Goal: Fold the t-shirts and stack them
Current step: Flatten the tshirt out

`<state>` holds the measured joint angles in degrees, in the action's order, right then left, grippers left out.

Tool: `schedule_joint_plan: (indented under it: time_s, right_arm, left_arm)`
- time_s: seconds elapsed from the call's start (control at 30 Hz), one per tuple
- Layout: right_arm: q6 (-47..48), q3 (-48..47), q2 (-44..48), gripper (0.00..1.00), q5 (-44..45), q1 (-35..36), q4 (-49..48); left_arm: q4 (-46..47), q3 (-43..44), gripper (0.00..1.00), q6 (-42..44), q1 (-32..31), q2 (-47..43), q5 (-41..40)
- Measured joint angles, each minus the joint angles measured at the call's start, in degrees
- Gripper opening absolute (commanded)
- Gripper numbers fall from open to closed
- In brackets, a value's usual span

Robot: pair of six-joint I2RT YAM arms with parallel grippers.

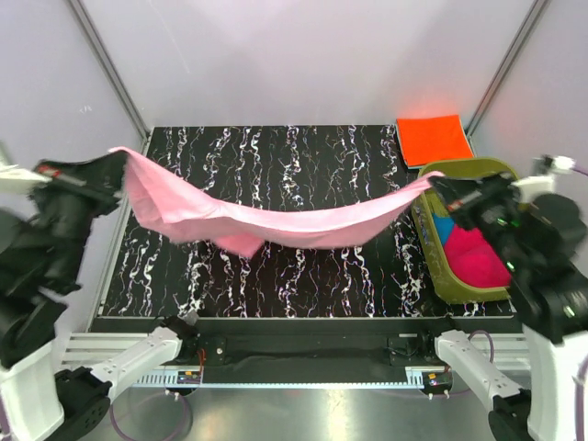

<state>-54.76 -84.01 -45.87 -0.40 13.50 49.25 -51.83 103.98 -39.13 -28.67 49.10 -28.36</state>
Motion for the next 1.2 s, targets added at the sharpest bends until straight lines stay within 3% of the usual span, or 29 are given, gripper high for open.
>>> schedule_joint_plan:
  time_s: [0.2,0.4,0.57,0.7,0.8,0.87,0.93,1.07,1.2]
  right_arm:
    - [-3.23,-10.45,5.05,0.0,0.02,0.0,0.72]
    - [-2.56,-9.79,-0.46,0.0,0.42,0.0,-3.82]
    - [0.11,-11.04,-19.06,0.0,-1.07,0.0,-11.3]
    - [4.33,-23.43,-39.45,0.0,-1.75,0.0,-13.99]
    - [7.32,-34.25,-49.88,0.0,-1.62,-0.02,-13.25]
    - [10.08,-45.97,-56.57,0.0,-0.74,-0.04,-11.08]
    - [11.72,-52.65,-59.06,0.0,-0.22,-0.07,-9.75]
    - [14.88,-59.87,-58.27,0.0,1.01,-0.04,-8.98]
    - [15.67,-51.39,-50.25,0.0,2.23,-0.07,-10.58]
  left_arm:
    - [3.04,6.32,0.0,-2.58,0.0,-3.52,5.6]
    - [5.81,7.93,0.0,-0.09,0.04,0.66,2.84]
    - [12.31,6.88,0.0,7.28,0.76,12.0,-5.49]
    - [17.59,9.33,0.0,10.64,7.76,25.86,-8.92]
    - [16.92,17.59,0.0,8.81,15.63,37.97,-5.73]
    - [14.16,30.29,0.0,6.01,21.38,47.39,0.44]
    - [14.34,37.53,0.0,3.91,25.16,52.39,5.57]
    - [16.13,37.27,0.0,1.03,28.2,50.01,12.31]
    - [18.93,29.55,0.0,-0.31,27.54,40.17,16.48]
